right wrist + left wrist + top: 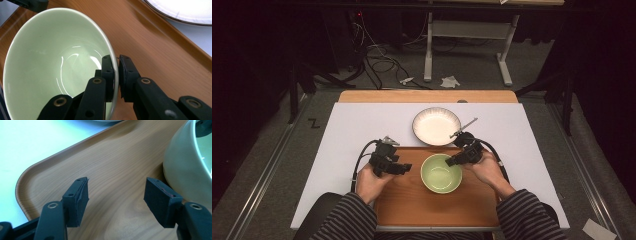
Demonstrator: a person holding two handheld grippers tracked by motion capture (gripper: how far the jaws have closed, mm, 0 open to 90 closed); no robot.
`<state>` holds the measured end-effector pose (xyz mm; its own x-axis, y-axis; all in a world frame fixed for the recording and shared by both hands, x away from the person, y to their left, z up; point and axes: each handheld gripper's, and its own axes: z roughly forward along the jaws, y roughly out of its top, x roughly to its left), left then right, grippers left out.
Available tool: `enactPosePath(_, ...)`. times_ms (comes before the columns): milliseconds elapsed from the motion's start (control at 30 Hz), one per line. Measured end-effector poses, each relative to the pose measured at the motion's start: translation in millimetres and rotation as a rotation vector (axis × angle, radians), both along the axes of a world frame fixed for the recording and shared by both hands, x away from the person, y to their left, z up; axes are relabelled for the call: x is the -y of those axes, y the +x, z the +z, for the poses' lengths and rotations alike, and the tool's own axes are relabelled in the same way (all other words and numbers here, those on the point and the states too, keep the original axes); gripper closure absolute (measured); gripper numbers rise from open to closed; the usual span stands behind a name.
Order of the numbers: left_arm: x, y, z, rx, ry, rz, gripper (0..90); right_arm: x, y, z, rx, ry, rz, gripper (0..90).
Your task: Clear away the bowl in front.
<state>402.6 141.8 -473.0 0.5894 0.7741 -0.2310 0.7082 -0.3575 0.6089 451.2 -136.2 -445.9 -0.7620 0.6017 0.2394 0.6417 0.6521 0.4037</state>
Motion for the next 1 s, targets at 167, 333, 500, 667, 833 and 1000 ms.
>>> enactPosePath(167,-0.8,-0.1,0.6,0.006,-0.002,0.003,35.7,0.0,0.3,-3.3,-0.002,-0.013,0.002,85.1)
enactPosePath(333,-0.5,0.0,0.4,0.005,-0.002,0.005,35.7,0.3,1.4,-5.4,-0.009,-0.018,0.009,85.0)
enactPosePath(500,-0.5,-0.1,0.5,0.005,-0.002,0.005,35.7,-0.3,1.2,-5.4,-0.017,-0.007,-0.014,85.1)
enactPosePath(667,-0.3,-0.1,0.3,0.004,-0.002,0.005,35.7,1.7,2.7,-4.8,-0.012,-0.001,-0.02,85.3)
enactPosePath(833,0.0,0.0,0.2,0.003,-0.001,0.004,35.7,4.1,3.5,-7.8,-0.022,0.001,-0.03,85.7)
enactPosePath(1000,0.3,-0.1,0.1,0.001,0.0,0.002,35.7,3.2,2.8,-7.4,-0.012,-0.009,-0.022,85.8)
